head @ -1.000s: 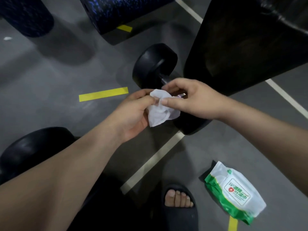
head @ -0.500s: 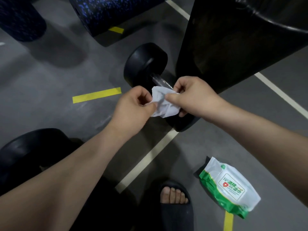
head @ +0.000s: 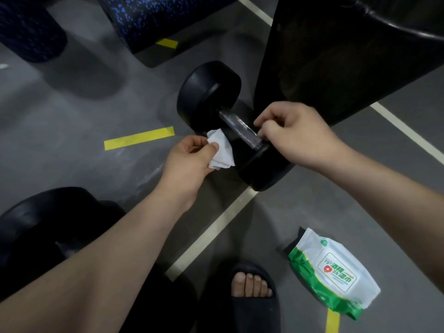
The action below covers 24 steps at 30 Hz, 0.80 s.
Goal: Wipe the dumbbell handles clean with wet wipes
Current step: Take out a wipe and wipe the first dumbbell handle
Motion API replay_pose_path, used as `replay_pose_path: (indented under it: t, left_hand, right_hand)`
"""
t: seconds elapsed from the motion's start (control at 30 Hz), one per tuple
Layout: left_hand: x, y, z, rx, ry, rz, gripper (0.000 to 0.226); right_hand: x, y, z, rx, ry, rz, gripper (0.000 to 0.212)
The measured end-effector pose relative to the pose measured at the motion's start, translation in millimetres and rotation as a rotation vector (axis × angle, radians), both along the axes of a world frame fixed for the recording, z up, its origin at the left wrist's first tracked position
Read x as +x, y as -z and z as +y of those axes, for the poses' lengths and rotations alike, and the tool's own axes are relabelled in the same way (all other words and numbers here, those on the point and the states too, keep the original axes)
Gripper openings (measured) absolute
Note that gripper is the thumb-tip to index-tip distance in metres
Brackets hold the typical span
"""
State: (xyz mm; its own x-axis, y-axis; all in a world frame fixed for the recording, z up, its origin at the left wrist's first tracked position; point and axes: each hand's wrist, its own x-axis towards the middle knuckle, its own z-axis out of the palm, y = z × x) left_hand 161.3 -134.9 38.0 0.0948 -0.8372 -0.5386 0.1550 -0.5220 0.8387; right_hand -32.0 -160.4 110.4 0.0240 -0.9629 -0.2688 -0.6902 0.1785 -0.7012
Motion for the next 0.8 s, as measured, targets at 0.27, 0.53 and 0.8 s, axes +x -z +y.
replay_pose_path:
  t: [0.27,0.53,0.8]
  left_hand:
    - [-39,29,-45,-0.725,0.342,-0.766,0.010]
    - [-57,55,-42,-0.423,0.298,-0.634,0.030]
    - [-89,43,-49,0.263,-0.139,0.088,0.018]
  right_hand:
    - [-33,36,12,-0.264,-0.114,0.260,0.014]
    - [-41,44,19,-0.277,-0.137,0.284,0.021]
    - [-39,51,22,-0.321,-0.142,0.283,0.022]
